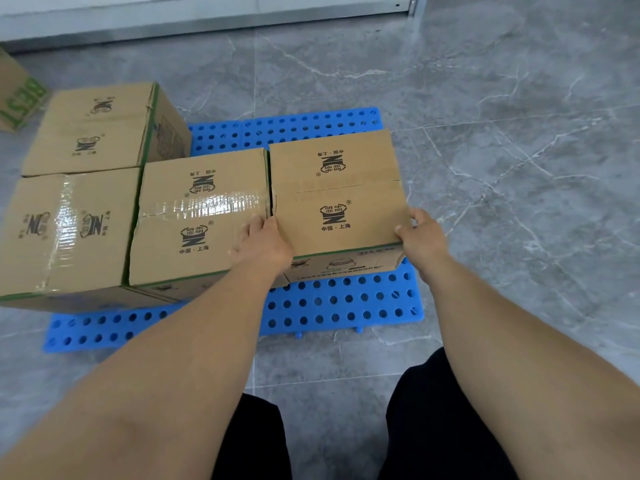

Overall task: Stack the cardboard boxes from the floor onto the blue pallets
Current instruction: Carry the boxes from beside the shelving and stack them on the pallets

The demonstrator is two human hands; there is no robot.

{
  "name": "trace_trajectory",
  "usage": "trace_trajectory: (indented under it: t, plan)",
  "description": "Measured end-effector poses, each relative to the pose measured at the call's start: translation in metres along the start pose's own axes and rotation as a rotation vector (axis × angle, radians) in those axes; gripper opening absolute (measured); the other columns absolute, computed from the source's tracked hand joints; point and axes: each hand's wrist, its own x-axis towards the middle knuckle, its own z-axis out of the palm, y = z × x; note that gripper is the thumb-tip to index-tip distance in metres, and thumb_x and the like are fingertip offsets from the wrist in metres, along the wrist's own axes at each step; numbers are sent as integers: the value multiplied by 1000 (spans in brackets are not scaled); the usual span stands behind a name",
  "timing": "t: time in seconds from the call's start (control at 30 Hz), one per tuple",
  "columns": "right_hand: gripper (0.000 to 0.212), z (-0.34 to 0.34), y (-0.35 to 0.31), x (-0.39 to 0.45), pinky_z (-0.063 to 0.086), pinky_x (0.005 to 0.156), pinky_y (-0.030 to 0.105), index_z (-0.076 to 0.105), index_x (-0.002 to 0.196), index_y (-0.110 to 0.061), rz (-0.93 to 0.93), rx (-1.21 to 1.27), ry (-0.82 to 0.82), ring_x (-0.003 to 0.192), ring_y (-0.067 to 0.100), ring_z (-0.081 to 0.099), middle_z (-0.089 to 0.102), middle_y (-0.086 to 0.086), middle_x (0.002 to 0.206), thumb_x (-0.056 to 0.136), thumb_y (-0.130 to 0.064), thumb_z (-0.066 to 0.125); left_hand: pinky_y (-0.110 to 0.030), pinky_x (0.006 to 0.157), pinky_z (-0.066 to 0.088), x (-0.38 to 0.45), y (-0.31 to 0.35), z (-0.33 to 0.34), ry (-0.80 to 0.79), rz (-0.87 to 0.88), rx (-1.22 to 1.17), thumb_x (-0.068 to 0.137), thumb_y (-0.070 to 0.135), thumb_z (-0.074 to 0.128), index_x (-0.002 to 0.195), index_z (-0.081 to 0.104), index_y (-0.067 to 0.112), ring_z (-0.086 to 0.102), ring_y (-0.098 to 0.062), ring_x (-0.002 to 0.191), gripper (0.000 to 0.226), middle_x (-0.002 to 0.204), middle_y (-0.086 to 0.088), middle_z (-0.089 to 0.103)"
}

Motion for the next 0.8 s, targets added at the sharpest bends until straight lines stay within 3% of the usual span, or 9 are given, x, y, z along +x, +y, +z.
trace_trajectory:
  t: [0.27, 0.4, 0.6, 0.7, 0.77, 0.8]
  plan:
    - [45, 2, 0, 0, 51, 69, 31, 42, 137, -20, 16, 8, 20, 68, 9, 53, 53, 6, 131, 93, -13, 47, -51, 117, 11, -4, 1, -2, 6, -6, 8, 85, 2, 45, 150, 12, 21, 4, -25, 144, 75, 158, 1, 5]
    - [44, 4, -1, -2, 52, 78, 35, 42, 136, -20, 17, -16, 34, 80, 15, 56, 53, 5, 131, 93, -12, 47, -51, 117, 10, -6, 2, -1, 12, -6, 30, 84, 1, 45, 150, 11, 21, 2, -25, 145, 76, 158, 1, 3]
    - [45, 2, 1, 1, 46, 64, 28, 41, 137, -20, 8, -54, 15, 69, 8, 51, 54, 5, 128, 93, -13, 45, -51, 116, 10, -9, 2, 0, 27, -4, 58, 87, 6, 44, 150, 8, 22, 0, -25, 145, 73, 158, 1, 0]
    - [43, 0, 0, 4, 39, 51, 24, 41, 134, -20, -7, -121, 8, 67, 8, 50, 57, 5, 114, 92, -12, 45, -51, 116, 10, -10, 2, 0, 42, 9, 41, 88, 7, 44, 150, 4, 22, 1, -25, 145, 75, 158, 1, -2]
    - [43, 0, -9, 1, 41, 56, 28, 42, 131, -18, -40, -211, 4, 80, 18, 56, 58, 6, 111, 89, -11, 45, -50, 117, 10, -12, 0, -3, 57, 7, 1, 90, 9, 42, 150, 0, 20, 1, -25, 145, 73, 159, -1, -2]
    - [43, 1, -15, -3, 46, 65, 30, 41, 131, -16, -60, -270, 6, 91, 23, 57, 56, 8, 116, 88, -11, 46, -49, 117, 9, -14, -1, -6, 69, 4, -15, 92, 13, 40, 150, 0, 19, 1, -25, 145, 70, 159, -3, -1]
